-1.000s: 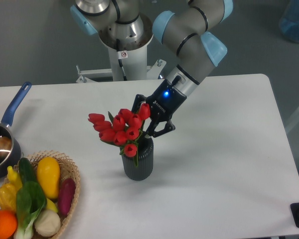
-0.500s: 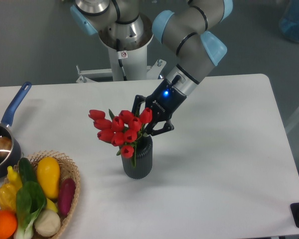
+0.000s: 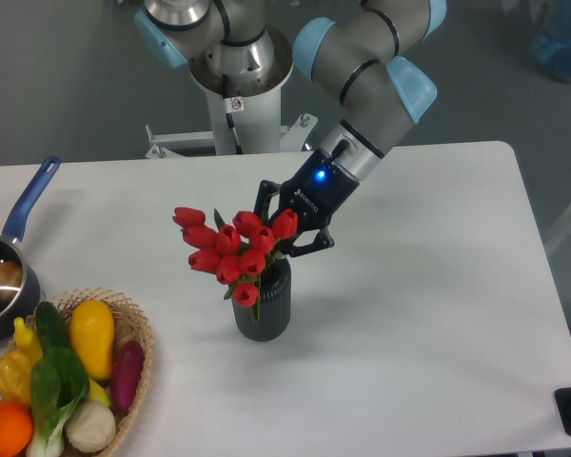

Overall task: Pick up the flowers from the vase
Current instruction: 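Lift the tulip bunch up out of the grey vase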

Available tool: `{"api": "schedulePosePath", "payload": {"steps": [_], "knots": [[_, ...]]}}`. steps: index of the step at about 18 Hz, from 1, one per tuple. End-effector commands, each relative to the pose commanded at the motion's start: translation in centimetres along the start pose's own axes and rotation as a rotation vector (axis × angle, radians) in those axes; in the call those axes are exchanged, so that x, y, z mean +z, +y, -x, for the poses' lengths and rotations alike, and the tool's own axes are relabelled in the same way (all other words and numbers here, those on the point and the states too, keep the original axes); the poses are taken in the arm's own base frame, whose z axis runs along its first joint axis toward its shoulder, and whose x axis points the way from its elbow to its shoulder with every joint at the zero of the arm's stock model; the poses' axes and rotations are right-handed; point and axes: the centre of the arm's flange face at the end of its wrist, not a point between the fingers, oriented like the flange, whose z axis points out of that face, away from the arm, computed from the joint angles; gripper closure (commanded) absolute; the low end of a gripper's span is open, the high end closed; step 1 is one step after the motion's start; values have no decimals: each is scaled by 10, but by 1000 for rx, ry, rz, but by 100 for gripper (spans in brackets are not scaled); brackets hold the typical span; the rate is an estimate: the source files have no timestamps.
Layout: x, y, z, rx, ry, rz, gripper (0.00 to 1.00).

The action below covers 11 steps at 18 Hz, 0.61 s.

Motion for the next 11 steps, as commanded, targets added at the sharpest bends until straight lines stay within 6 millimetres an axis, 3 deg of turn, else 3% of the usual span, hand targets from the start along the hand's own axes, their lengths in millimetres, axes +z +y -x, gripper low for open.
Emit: {"api": "schedulePosePath", "payload": {"steps": [11], "knots": [[-39,-17,1,-8,-60,-124,72]]}}
